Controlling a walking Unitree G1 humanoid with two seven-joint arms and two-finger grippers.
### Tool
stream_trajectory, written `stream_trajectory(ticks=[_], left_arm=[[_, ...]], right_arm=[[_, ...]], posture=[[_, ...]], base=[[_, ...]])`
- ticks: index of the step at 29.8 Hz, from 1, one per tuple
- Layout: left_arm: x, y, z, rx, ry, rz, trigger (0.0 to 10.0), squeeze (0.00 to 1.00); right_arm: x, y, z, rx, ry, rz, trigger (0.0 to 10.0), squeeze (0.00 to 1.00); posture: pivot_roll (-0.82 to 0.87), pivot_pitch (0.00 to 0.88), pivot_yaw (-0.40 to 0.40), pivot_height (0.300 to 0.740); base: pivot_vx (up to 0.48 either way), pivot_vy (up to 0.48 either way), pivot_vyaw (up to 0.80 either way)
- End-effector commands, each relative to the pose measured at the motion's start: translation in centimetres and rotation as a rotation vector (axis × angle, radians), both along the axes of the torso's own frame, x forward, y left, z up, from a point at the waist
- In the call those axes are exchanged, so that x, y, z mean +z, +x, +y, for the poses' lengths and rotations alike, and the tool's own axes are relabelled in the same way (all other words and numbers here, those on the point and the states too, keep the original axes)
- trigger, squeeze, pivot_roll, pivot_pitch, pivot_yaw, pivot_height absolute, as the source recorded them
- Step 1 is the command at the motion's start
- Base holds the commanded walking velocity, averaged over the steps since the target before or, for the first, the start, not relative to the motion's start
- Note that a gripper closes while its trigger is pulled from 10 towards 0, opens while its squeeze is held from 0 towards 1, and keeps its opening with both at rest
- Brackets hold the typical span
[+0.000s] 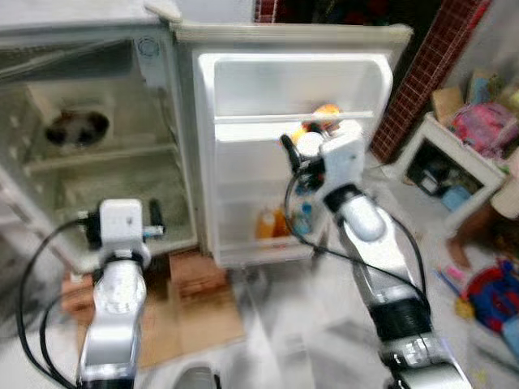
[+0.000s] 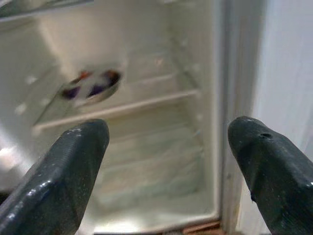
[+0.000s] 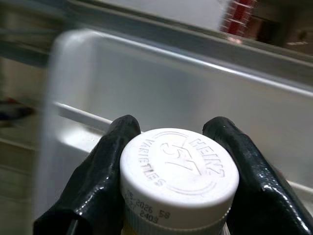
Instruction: Restocking fridge
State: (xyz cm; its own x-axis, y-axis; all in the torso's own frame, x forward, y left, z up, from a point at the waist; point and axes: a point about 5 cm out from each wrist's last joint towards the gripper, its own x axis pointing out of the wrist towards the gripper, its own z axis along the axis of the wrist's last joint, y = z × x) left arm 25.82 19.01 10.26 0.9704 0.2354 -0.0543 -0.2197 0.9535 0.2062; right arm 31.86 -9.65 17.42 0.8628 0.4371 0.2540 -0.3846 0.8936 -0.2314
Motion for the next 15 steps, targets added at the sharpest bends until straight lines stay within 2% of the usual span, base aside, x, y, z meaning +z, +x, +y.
stream_trajectory(ticks=[1,9,15], left_arm=[[0.1,0.1,-0.8,-0.018,-0.021,-0.005,10.0,0.0],[0.1,0.2,-0.9,-0.003,-0.027,-0.004,10.0,0.0],[0.4,0.4,-0.9,0.024,-0.031,-0.027,10.0,0.0]], right_arm=[[0.7,0.0,-1.2,-0.027,0.006,-0.042,10.0,0.0],[1.4,0.4,-0.8,0.009,0.018,-0.053,10.0,0.0],[2.0,0.9,0.1,-0.006,0.096,-0.06,10.0,0.0]], posture=[[0.1,0.0,-0.051,0.74],[0.11,0.0,-0.055,0.74],[0.11,0.0,-0.056,0.74]], base=[[0.0,0.0,0.0],[0.0,0.0,0.0],[0.0,0.0,0.0]])
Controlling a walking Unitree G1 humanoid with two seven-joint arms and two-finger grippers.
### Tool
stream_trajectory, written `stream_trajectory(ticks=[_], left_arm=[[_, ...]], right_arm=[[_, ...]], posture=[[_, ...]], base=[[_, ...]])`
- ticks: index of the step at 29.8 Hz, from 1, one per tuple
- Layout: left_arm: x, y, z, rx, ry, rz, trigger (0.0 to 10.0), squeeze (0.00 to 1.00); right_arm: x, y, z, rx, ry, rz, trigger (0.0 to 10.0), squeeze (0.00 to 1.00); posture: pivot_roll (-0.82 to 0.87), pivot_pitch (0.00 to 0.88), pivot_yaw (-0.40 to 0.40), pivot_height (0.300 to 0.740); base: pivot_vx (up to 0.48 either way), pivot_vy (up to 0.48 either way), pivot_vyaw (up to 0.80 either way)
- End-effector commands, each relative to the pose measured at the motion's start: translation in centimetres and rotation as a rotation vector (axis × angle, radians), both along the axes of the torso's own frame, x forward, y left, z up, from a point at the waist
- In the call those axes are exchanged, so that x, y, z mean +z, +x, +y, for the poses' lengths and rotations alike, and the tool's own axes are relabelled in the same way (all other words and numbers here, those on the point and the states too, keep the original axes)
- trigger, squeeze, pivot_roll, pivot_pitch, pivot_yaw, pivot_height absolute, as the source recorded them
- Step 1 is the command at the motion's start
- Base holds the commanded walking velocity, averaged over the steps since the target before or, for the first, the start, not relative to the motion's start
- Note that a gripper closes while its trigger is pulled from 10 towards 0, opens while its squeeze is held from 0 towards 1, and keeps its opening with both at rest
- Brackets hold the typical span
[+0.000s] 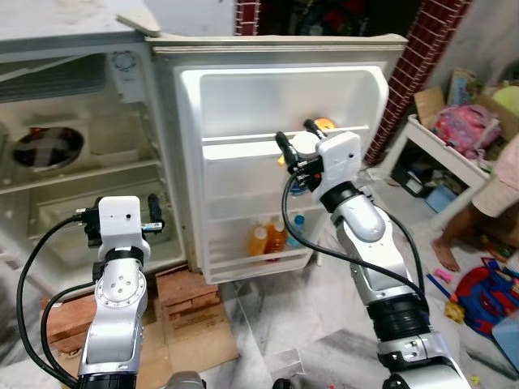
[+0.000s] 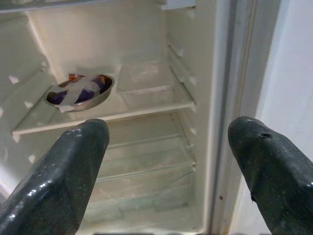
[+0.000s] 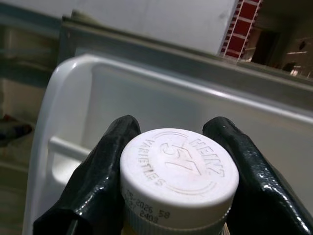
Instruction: Restocking fridge
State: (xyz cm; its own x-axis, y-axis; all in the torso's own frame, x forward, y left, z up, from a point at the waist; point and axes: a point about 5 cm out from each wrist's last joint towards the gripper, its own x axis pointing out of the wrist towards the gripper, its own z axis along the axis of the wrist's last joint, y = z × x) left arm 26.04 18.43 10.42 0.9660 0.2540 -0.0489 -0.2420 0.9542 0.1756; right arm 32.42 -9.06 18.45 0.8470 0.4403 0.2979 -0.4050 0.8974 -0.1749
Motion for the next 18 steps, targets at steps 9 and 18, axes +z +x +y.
stream_trajectory(ticks=[9,18], left_arm=[[0.7,0.0,-0.3,-0.003,0.0,-0.042,10.0,0.0],[0.9,-0.2,-0.4,0.004,0.0,-0.048,10.0,0.0]], right_arm=[[1.9,0.9,1.4,-0.016,0.026,-0.097,10.0,0.0],[1.8,1.3,2.3,-0.036,0.039,-0.108,10.0,0.0]], posture=[[0.12,0.0,-0.067,0.74],[0.14,0.0,-0.08,0.74]], base=[[0.0,0.0,0.0],[0.0,0.0,0.0]])
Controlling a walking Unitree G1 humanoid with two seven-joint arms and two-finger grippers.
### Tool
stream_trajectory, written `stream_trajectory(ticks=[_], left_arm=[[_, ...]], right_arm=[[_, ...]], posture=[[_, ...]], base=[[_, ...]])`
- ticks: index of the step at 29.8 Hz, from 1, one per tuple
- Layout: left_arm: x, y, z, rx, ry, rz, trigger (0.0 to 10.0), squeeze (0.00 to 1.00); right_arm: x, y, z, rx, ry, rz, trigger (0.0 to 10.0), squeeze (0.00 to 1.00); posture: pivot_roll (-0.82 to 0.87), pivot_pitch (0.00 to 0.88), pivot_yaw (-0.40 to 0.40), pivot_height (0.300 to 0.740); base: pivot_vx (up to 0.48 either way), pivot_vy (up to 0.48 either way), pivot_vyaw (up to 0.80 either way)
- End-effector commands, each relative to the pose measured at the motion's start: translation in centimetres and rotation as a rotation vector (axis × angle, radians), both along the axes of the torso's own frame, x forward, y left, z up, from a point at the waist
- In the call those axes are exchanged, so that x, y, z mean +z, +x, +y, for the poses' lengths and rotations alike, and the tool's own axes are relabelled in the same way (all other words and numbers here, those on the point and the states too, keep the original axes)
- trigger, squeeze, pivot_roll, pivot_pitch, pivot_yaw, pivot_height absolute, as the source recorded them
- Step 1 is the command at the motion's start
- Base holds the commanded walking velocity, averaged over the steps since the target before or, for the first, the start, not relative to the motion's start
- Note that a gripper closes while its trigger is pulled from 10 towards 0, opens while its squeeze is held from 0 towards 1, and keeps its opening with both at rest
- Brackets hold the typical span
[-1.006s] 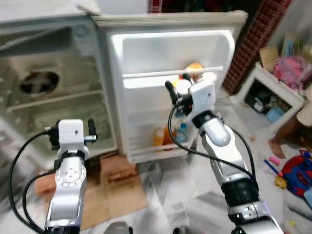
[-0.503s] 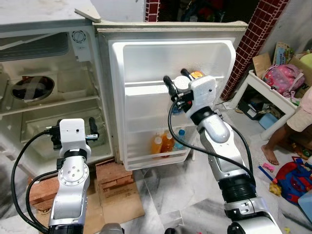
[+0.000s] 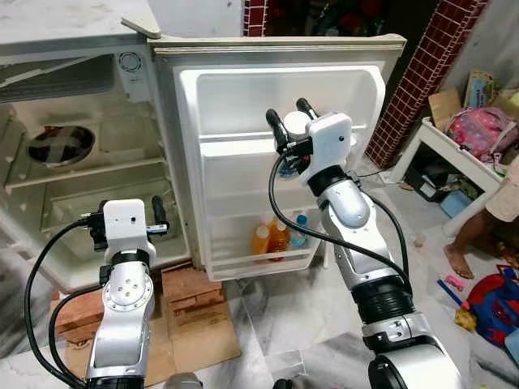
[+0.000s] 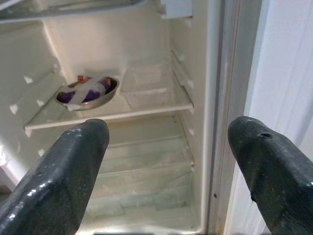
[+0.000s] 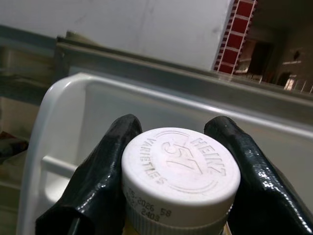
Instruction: Restocking fridge
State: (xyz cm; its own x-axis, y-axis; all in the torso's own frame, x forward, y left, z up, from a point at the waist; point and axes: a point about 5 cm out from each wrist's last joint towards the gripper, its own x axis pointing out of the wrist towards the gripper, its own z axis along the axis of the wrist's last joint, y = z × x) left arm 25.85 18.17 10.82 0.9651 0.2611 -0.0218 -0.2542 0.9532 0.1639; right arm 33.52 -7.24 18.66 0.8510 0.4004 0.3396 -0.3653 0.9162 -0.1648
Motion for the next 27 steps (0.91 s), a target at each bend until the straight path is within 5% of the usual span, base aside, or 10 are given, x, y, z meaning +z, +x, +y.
stream_trajectory(ticks=[1,10,27], left_arm=[[0.6,0.0,-0.1,-0.005,0.007,-0.024,10.0,0.0],[0.5,-0.3,0.3,-0.001,0.016,-0.023,10.0,0.0],[0.3,-0.1,0.2,-0.001,0.01,-0.015,10.0,0.0]], right_arm=[[1.7,0.3,0.8,0.002,0.014,-0.076,10.0,0.0],[2.1,0.5,1.5,-0.005,0.018,-0.109,10.0,0.0],[1.4,0.0,0.3,-0.032,0.022,-0.126,10.0,0.0]], posture=[[0.15,0.0,-0.082,0.74],[0.15,0.0,-0.087,0.74],[0.14,0.0,-0.079,0.74]], base=[[0.0,0.0,0.0],[0.281,0.0,0.0],[0.263,0.0,0.0]])
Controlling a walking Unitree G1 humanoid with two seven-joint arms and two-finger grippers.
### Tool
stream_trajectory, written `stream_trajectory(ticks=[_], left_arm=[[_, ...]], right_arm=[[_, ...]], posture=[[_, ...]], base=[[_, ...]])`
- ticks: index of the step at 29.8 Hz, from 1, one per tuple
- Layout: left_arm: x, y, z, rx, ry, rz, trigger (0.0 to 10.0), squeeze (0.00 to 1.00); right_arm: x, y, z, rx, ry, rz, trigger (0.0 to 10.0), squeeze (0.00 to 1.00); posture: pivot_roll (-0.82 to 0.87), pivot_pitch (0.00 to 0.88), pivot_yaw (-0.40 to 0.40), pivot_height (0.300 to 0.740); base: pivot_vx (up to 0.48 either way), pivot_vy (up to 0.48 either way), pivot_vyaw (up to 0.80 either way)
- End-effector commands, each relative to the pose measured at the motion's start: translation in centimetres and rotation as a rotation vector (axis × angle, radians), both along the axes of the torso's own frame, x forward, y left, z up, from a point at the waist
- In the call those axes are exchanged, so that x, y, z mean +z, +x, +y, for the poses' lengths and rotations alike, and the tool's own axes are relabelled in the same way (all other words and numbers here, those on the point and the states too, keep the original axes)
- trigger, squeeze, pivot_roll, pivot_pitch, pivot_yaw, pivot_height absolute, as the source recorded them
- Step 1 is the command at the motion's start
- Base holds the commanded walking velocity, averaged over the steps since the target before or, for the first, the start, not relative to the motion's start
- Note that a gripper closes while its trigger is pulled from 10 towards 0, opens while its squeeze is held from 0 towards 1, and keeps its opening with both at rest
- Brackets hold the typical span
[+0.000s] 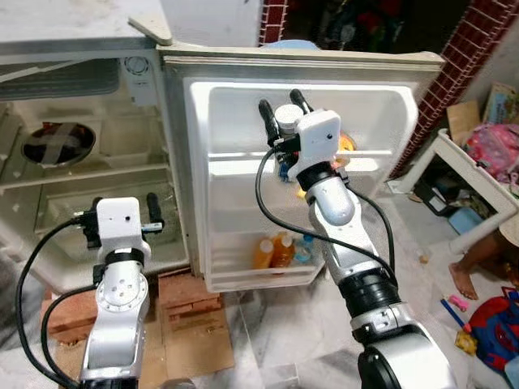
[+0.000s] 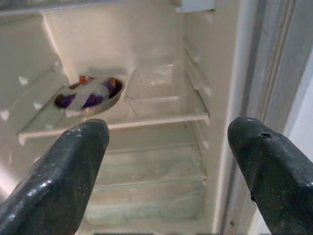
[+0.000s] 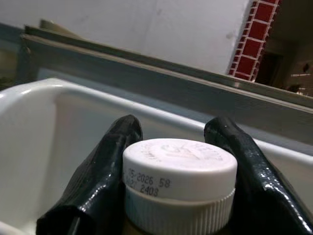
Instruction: Restocking fridge
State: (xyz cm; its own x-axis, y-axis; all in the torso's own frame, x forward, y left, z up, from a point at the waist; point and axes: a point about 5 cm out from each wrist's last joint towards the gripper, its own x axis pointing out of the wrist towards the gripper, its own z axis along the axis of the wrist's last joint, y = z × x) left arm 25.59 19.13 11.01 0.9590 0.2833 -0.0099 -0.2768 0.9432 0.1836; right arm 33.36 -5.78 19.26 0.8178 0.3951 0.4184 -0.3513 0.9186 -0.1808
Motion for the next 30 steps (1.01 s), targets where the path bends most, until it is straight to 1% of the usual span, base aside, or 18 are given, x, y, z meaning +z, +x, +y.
stream_trajectory(ticks=[1,14,21,23,24,28,29,30], left_arm=[[0.1,0.2,-0.8,-0.024,-0.013,-0.008,10.0,0.0],[0.2,0.4,-0.9,-0.016,-0.022,-0.01,10.0,0.0],[0.2,0.4,-1.0,-0.015,-0.032,-0.016,10.0,0.0],[0.2,0.4,-1.1,-0.016,-0.046,-0.017,10.0,0.0],[0.2,0.3,-1.1,-0.017,-0.05,-0.017,10.0,0.0],[-0.1,0.0,-1.0,-0.017,-0.047,-0.007,10.0,0.0],[-0.2,-0.1,-1.0,-0.017,-0.047,-0.002,10.0,0.0],[-0.2,-0.1,-1.0,-0.017,-0.047,-0.001,10.0,0.0]], right_arm=[[0.8,0.1,-1.2,-0.033,0.007,-0.04,10.0,0.0],[1.4,0.2,-1.2,-0.031,0.005,-0.058,10.0,0.0],[2.1,0.0,-0.9,-0.011,0.023,-0.072,10.0,0.0],[2.7,0.0,-0.8,0.011,0.053,-0.067,10.0,0.0],[3.4,-0.1,-0.4,0.06,0.092,-0.054,10.0,0.0],[5.2,-0.6,0.6,0.179,0.155,-0.05,10.0,0.0],[6.5,-0.5,0.8,0.209,0.183,-0.07,10.0,0.0],[7.0,-0.5,0.8,0.213,0.192,-0.078,10.0,0.0]], posture=[[0.13,0.0,-0.078,0.74],[0.13,0.0,-0.08,0.74],[0.13,0.0,-0.08,0.74],[0.13,0.0,-0.08,0.74],[0.13,0.0,-0.08,0.74],[0.14,0.0,-0.081,0.74],[0.14,0.0,-0.081,0.74],[0.14,0.0,-0.081,0.74]], base=[[0.0,0.0,0.0],[0.0,0.0,0.0],[0.0,0.0,0.0],[0.0,0.0,0.0],[0.0,0.0,0.0],[0.0,0.0,0.0],[0.0,0.0,0.0],[0.0,0.0,0.0]])
